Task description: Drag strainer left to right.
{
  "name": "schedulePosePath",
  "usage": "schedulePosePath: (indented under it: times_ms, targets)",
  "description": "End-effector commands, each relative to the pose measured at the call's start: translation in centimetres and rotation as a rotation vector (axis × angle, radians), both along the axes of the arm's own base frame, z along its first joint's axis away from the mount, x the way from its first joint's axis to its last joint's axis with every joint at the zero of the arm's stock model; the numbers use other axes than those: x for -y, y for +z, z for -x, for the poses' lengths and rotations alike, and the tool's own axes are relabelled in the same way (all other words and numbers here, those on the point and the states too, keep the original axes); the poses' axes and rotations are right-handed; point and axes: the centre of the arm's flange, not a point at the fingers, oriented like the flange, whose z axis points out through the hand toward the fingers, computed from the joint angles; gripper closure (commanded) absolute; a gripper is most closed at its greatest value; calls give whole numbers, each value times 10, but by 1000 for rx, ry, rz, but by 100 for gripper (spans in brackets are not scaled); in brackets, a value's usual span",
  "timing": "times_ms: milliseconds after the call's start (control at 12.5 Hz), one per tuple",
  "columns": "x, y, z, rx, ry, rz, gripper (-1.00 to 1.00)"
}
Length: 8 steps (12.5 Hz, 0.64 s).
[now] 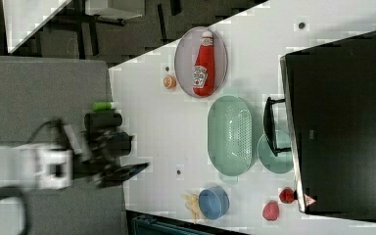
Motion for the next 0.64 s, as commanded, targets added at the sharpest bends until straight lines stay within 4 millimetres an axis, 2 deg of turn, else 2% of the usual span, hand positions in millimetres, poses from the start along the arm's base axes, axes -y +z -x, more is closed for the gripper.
schedulePosePath:
  times_ms: [80, 240, 640]
  targets:
    - [16, 32, 18, -25, 49, 1, -100]
    - [20, 41, 20, -9, 52, 41, -100]
    - [18, 37, 20, -17, 57, 43, -100]
